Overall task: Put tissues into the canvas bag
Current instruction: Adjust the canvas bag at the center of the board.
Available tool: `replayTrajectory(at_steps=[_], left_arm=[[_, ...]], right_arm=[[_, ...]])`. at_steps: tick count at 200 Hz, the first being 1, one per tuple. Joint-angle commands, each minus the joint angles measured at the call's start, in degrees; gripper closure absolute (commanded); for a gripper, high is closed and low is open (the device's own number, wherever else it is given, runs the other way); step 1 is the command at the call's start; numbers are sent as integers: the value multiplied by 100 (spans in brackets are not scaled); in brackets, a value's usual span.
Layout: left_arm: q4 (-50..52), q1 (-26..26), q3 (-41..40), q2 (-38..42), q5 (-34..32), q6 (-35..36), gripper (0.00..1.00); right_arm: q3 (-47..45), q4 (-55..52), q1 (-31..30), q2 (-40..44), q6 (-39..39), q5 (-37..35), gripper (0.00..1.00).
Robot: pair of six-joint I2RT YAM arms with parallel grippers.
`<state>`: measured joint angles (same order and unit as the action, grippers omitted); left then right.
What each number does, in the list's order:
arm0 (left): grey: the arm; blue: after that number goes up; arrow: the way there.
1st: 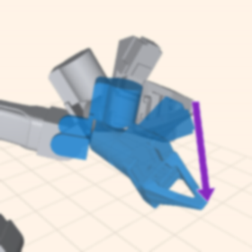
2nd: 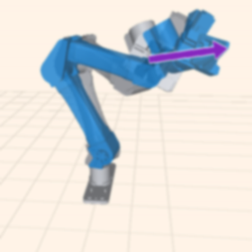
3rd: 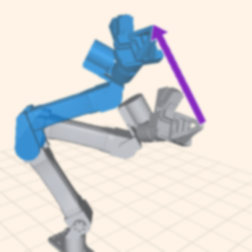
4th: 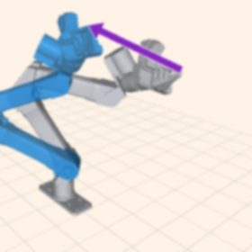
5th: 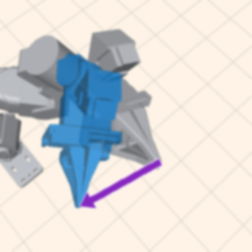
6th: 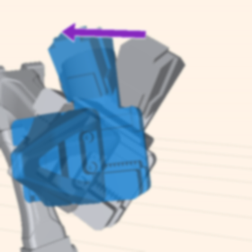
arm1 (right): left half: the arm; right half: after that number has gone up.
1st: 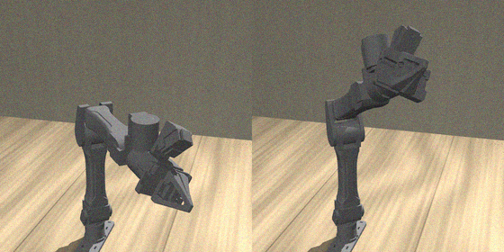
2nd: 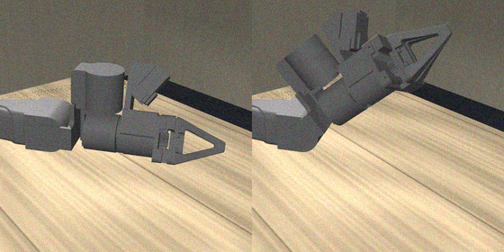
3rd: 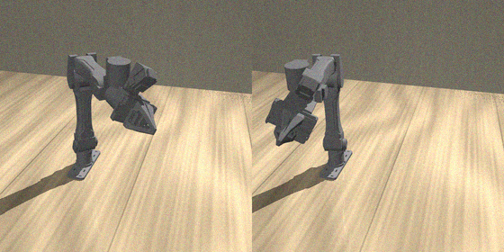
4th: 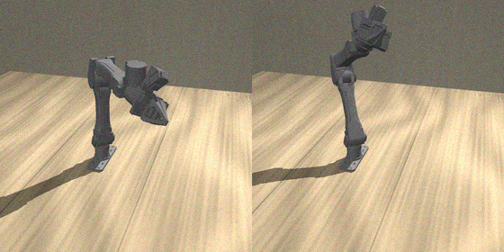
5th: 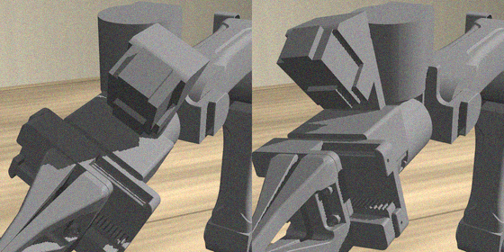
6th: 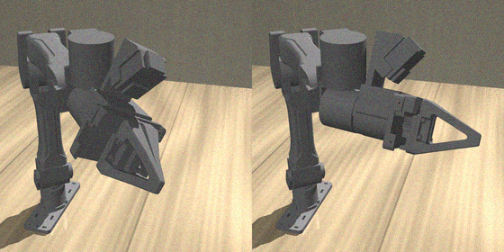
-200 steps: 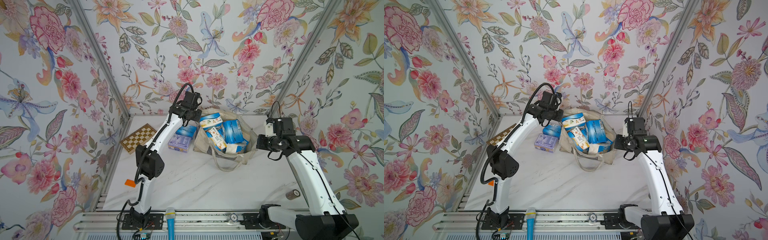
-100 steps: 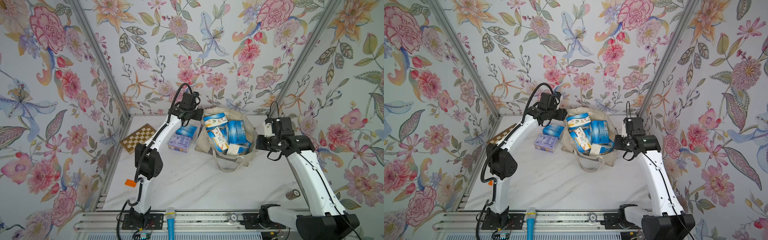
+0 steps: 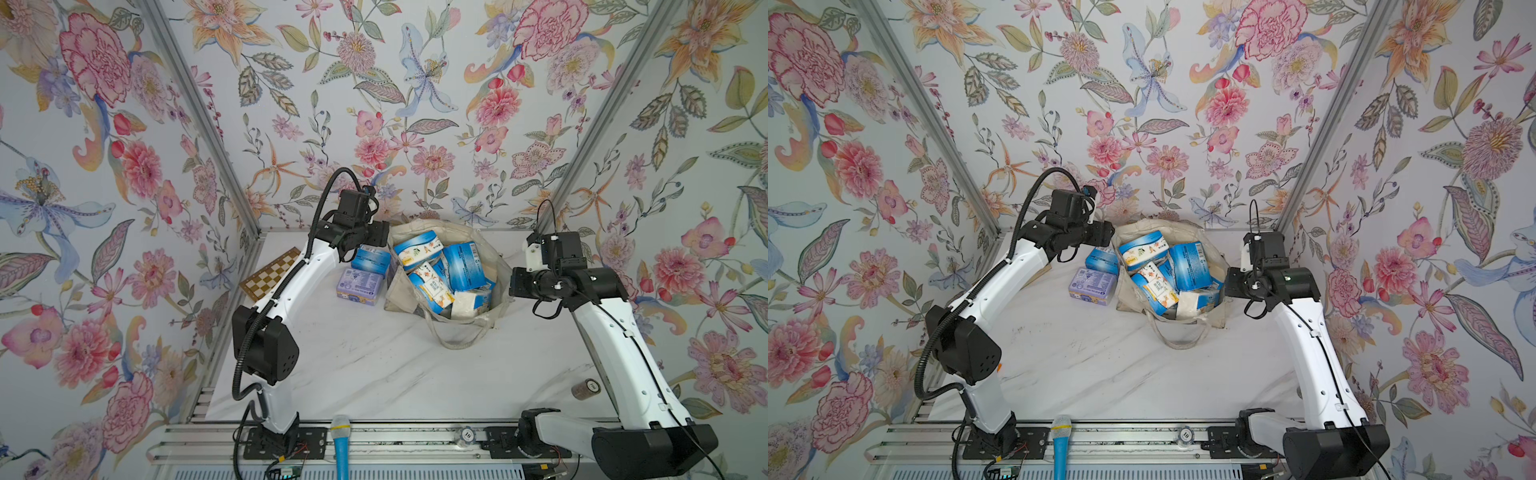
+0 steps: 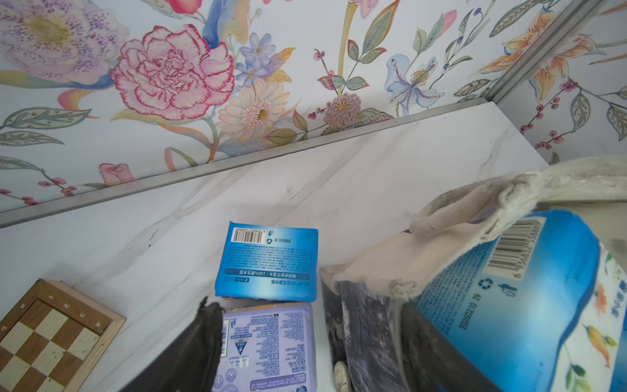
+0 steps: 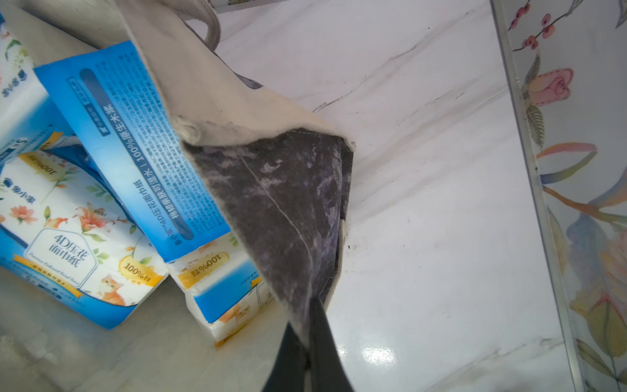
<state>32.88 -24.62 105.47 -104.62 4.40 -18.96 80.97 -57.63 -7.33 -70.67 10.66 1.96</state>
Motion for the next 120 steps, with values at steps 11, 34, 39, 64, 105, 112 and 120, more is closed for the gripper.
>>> replayTrajectory(at_steps=[11,34,39,64,105,112,120], left_arm=[[-58,238,-1011,459,-768,-155,9],[-584,232,-1458,616,-444,-227,1],[-718,238,-1485,626,-285,-251,1],[-1601,238,-1586,654,720,-531,1],[-2418,234,-1376,646,1794,-897,11],[-2392,234,-1318,666,1818,-878,11],[-2315,238,-1255,715,1781,-834,11]], right_arm=[[396,50,32,-86,-160,-135,100],[448,50,0,-148,-187,-120,100],[442,50,-18,-157,-187,-117,100],[357,93,-66,-149,-161,-122,100],[299,122,-75,-113,-185,-141,100],[298,121,-75,-129,-200,-134,100],[303,120,-75,-138,-215,-127,100]])
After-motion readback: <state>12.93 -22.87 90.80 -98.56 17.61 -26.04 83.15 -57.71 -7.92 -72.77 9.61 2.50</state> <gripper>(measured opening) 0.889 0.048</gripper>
